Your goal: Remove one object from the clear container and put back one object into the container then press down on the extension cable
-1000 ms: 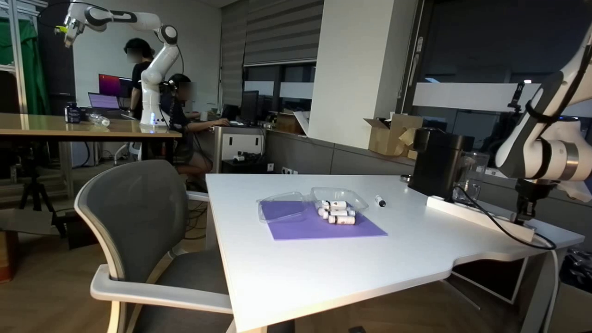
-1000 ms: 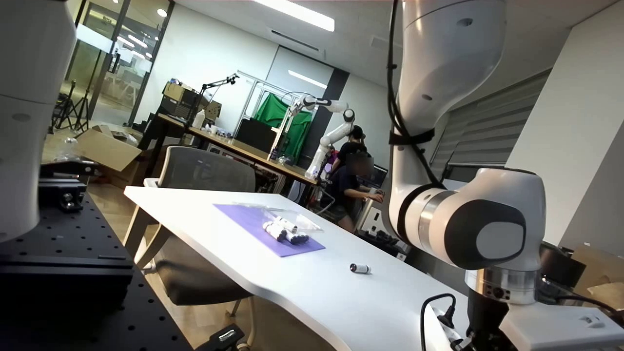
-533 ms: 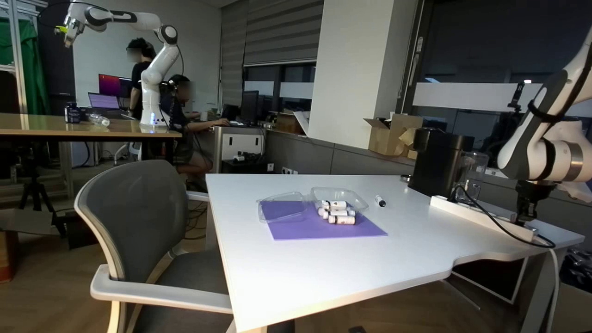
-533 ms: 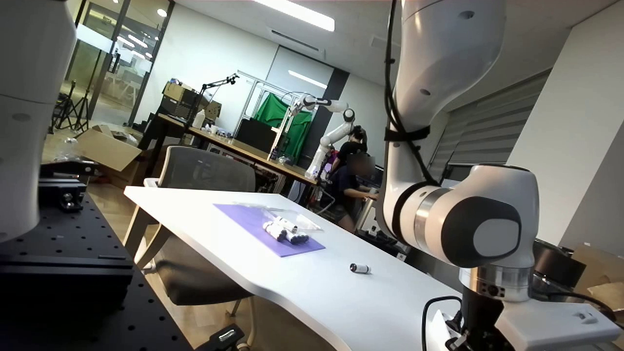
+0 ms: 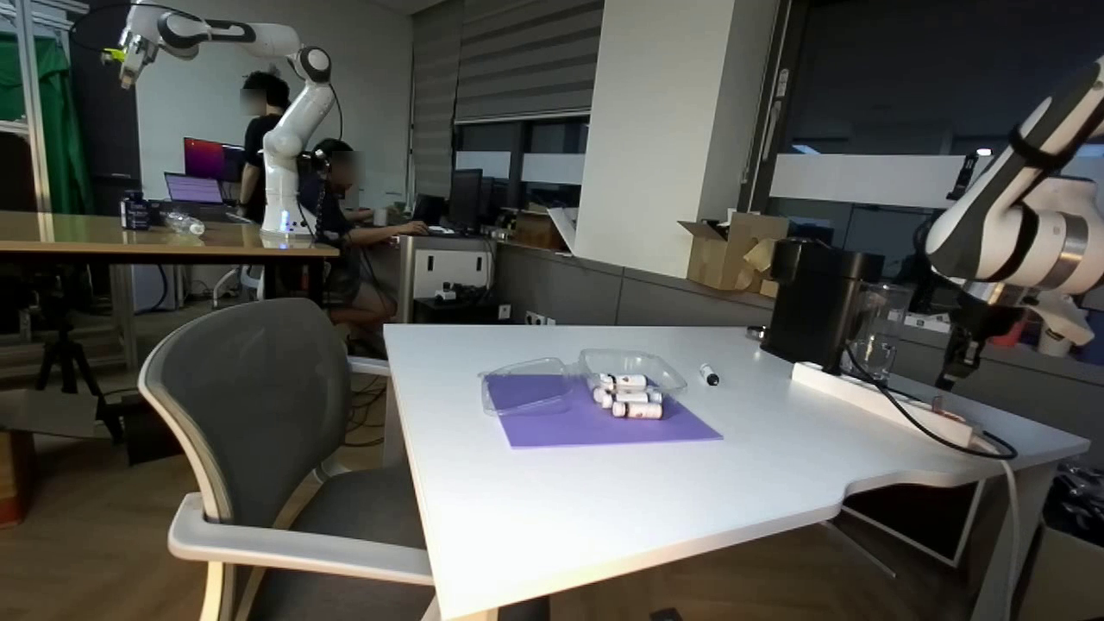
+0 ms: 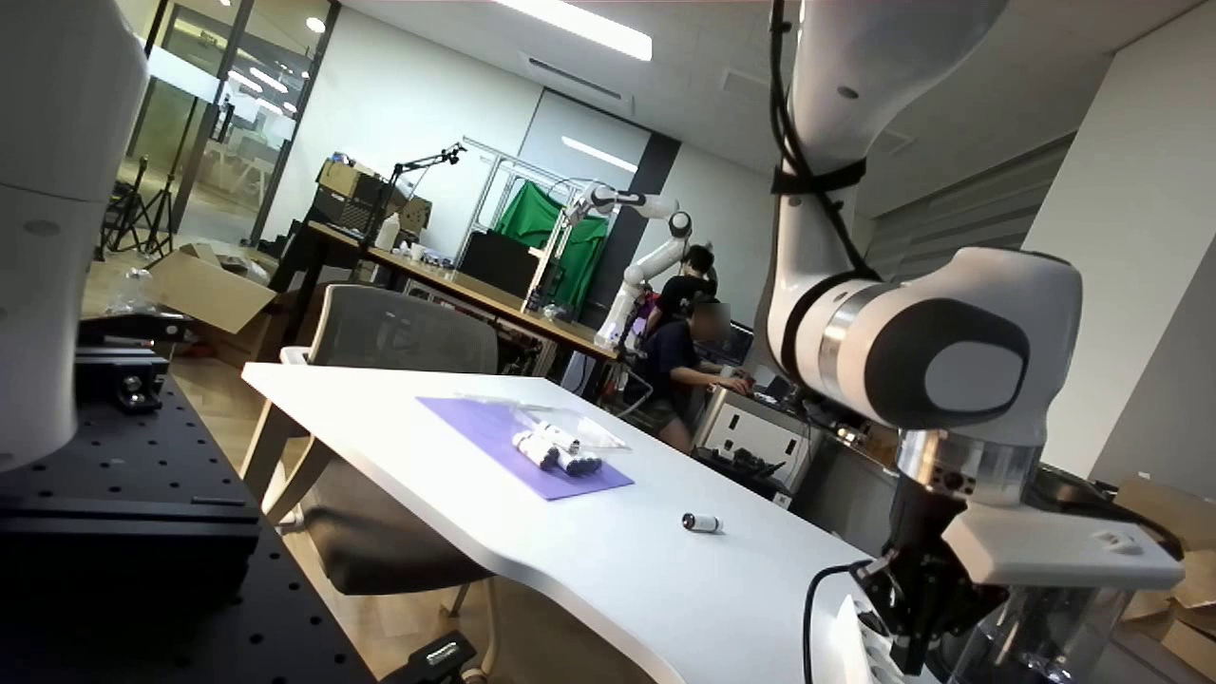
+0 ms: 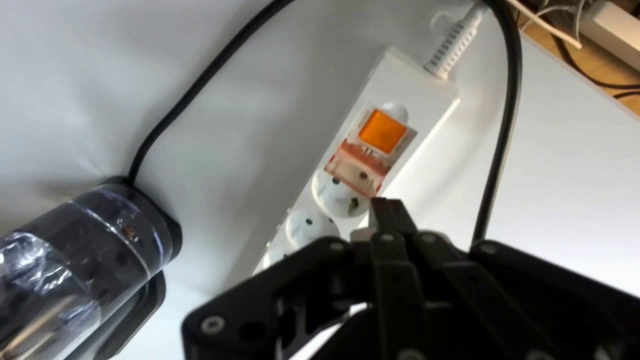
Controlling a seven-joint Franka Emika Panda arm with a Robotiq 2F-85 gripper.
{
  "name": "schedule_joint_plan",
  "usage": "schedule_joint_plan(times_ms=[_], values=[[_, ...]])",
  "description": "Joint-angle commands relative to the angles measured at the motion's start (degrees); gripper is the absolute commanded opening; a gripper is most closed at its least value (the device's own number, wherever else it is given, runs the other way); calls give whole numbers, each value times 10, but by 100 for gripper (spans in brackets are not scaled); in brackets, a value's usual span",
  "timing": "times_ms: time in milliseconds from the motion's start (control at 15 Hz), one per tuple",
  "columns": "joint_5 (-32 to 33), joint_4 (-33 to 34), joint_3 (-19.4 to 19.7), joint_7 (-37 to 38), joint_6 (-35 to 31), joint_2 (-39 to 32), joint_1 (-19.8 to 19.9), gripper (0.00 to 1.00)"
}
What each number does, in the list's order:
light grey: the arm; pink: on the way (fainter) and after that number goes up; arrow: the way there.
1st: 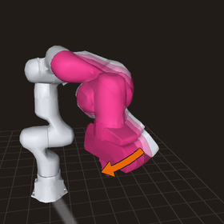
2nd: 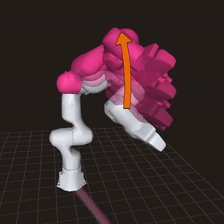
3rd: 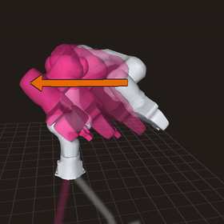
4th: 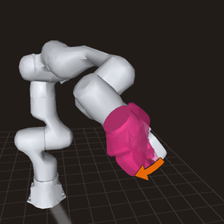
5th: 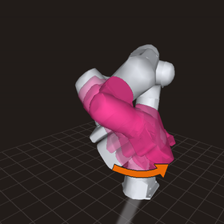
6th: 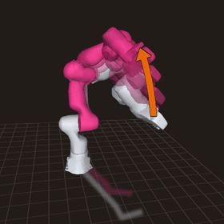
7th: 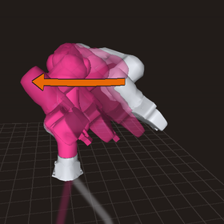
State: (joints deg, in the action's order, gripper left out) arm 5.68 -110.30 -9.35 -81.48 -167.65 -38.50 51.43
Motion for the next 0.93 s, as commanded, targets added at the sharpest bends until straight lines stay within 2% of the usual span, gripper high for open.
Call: schedule_joint_plan(times_ms=[0, 133, 200, 267, 400, 667, 867], values=[[-54, -56, -56, -29, 48, 104, 49, 0], [-86, -67, -61, -53, 85, 153, 53, 0], [-101, -69, -58, -71, 117, 177, 51, 25], [-121, -68, -53, -90, 149, 196, 48, 27], [-160, -61, -28, -124, 216, 230, 32, 39], [-192, -41, 53, -182, 339, 277, -6, 66], [-185, -29, 122, -210, 389, 293, -31, 87]])
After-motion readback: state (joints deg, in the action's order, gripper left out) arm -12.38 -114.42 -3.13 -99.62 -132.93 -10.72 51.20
